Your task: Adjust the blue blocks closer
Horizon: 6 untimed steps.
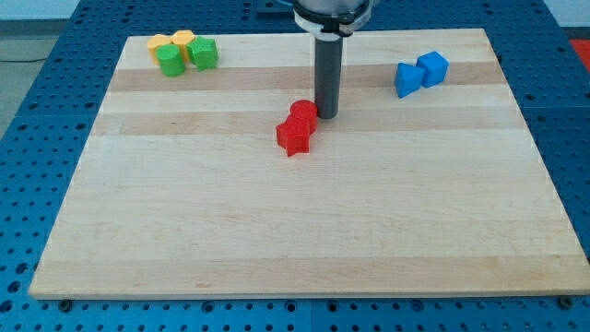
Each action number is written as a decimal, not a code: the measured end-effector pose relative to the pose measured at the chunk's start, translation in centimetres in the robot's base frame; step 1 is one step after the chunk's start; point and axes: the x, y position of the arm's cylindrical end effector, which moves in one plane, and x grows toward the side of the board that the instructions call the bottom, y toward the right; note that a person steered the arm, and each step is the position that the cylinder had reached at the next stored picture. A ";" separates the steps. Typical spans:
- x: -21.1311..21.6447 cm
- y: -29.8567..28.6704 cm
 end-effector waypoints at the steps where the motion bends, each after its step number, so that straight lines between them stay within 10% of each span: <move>1: -1.7 0.3; 4: -10.8 8.1; 6: -7.3 11.9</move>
